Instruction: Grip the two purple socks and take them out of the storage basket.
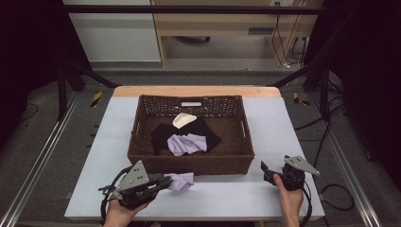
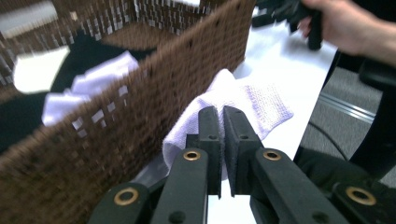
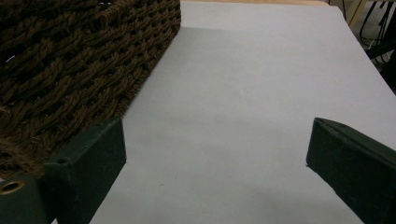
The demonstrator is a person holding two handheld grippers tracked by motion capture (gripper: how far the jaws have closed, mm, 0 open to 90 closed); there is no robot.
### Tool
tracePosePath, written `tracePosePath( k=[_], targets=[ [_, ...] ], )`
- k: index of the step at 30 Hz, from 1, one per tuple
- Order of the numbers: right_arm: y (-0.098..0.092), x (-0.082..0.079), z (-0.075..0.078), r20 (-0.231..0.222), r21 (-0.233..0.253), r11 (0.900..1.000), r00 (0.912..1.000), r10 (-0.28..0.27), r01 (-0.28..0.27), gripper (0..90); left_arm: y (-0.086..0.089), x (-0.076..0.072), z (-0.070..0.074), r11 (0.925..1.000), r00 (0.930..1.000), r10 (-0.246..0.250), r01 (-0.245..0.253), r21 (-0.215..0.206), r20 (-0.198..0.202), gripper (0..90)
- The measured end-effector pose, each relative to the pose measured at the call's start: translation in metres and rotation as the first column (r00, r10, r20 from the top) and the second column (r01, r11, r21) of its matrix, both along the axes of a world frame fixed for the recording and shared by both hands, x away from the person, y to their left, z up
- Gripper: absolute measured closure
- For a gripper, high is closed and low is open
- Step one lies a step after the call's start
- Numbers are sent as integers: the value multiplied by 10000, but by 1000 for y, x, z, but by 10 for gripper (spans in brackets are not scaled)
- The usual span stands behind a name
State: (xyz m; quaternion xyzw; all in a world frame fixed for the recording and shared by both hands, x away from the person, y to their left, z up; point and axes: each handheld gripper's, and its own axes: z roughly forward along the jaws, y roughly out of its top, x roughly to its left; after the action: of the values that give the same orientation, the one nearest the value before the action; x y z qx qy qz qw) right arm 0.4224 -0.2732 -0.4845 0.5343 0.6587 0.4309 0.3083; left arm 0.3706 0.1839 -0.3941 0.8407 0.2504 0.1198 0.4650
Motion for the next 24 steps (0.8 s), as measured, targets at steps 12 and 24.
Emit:
tracePosePath(
  k=[12, 24],
  targets=[
    [0, 0, 0, -12, 15, 10000, 10000, -28, 28, 52, -11, 17, -48, 9931, 9933, 261, -130, 1161, -1127, 845],
    [0, 0, 0, 13, 66, 10000, 10000, -27, 27, 52, -8, 13, -43, 9926, 9913, 851, -755, 953, -1007, 523]
  ],
)
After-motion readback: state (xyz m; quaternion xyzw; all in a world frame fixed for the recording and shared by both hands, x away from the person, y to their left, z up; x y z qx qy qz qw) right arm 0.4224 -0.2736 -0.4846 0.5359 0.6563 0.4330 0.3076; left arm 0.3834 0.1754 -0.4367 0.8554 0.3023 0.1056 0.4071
